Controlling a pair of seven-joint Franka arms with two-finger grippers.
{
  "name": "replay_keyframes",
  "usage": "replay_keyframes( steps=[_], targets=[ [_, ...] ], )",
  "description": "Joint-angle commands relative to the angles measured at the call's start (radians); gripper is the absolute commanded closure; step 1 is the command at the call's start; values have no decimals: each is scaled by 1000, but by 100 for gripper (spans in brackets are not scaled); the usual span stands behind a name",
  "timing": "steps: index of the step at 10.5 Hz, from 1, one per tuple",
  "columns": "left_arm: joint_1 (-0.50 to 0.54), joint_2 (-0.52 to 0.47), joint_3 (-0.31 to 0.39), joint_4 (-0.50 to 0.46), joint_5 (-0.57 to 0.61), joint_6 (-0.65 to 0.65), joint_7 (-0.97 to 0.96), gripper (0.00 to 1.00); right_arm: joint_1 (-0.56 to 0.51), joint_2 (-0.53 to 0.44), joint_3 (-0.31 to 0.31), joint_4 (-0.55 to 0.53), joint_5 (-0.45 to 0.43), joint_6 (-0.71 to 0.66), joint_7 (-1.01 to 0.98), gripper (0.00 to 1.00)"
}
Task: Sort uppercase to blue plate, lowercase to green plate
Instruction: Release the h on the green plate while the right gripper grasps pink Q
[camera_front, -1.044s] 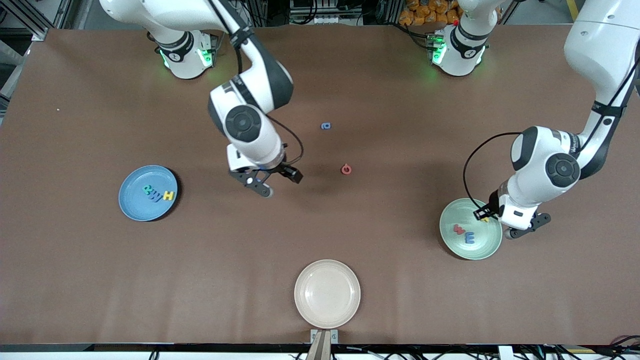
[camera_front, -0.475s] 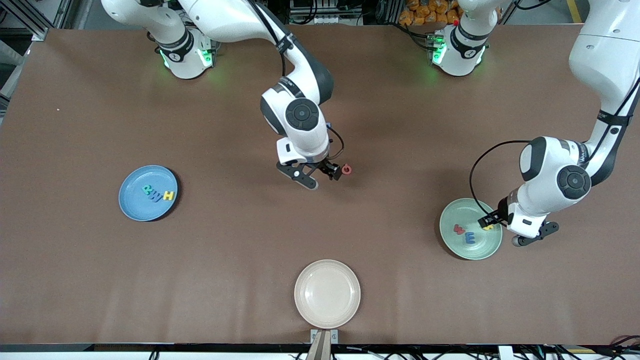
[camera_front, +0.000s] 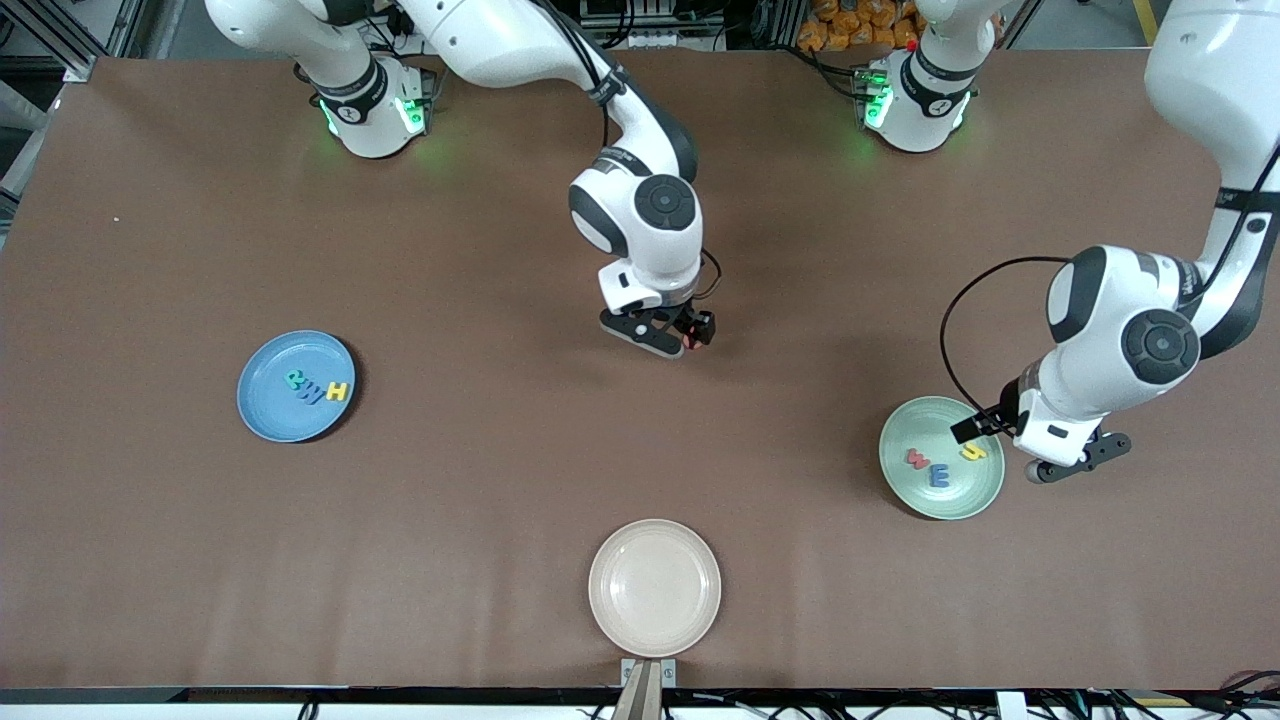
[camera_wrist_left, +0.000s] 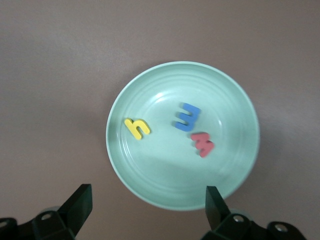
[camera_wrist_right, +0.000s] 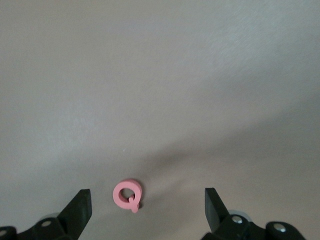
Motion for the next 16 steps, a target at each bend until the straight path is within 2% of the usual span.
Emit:
replay_keyframes(
  steps=[1,5,8,12,15,16],
  targets=[
    [3,-84,-13,-18,-61,-61,9,0,21,81,-12,93,-26,11,22,0],
    [3,-204,-31,-18,-90,-170,14,0,-1,109,-14,133,-26,12,21,0],
    [3,-226,-31,-18,-106,-181,14,0,18,173,-17,176,-29,14,65,0],
    [3,-236,-42,-20,-109,-256,12,0,39,202,-29,199,-42,24,81,0],
    [3,-261,-53,-17,-194,-281,5,0,41,207,-29,198,-48,24,80,0],
    [3,-261,-53,-17,-196,-287,5,0,50,207,-29,192,-51,27,82,7]
  ],
)
